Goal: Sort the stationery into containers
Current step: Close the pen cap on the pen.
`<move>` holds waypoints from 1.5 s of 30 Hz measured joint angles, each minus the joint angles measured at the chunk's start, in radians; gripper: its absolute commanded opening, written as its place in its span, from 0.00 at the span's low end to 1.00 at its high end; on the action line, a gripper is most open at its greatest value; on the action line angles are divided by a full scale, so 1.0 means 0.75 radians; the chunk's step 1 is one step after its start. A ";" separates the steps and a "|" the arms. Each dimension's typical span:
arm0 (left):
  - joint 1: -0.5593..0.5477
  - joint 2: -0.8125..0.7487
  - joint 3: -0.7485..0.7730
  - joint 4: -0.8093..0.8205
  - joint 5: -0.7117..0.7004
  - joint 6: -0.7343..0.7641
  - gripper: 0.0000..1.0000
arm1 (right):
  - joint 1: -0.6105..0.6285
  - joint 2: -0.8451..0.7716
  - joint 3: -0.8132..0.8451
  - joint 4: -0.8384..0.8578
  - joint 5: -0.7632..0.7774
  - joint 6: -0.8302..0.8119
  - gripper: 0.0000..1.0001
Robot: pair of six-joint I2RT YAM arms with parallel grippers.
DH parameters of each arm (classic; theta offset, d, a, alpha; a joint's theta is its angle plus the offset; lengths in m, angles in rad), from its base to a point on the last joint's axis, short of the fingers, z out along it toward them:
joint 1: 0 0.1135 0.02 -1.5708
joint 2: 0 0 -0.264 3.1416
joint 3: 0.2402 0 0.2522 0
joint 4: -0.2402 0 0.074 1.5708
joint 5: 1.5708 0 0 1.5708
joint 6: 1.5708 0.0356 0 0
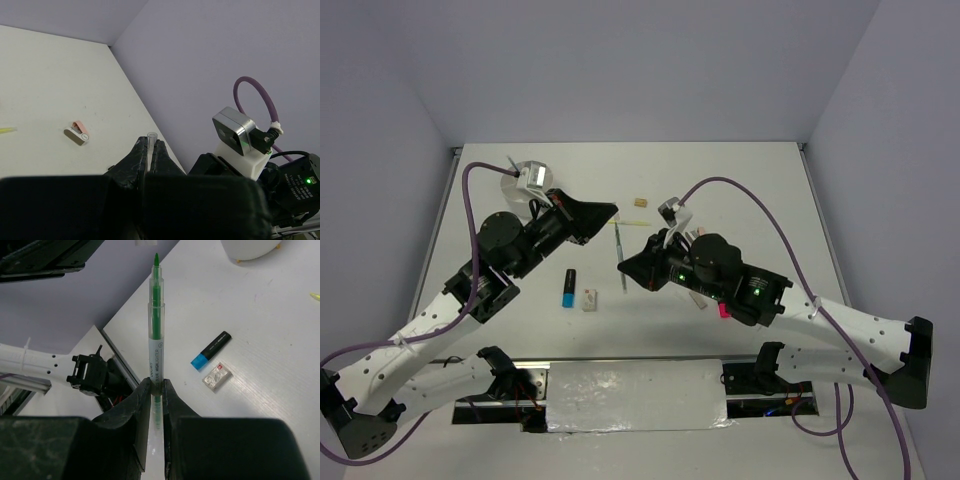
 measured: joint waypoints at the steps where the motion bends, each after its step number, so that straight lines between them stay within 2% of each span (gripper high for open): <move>1: 0.000 0.000 0.000 0.000 0.001 0.000 0.03 | 0.000 0.001 0.002 -0.001 0.001 -0.001 0.00; 32: -0.001 -0.007 -0.001 -0.011 -0.024 0.004 0.03 | 0.000 0.001 0.020 -0.005 0.003 -0.009 0.00; 45: -0.001 -0.007 -0.033 0.001 0.031 0.007 0.04 | 0.000 0.023 0.090 -0.064 0.052 -0.034 0.00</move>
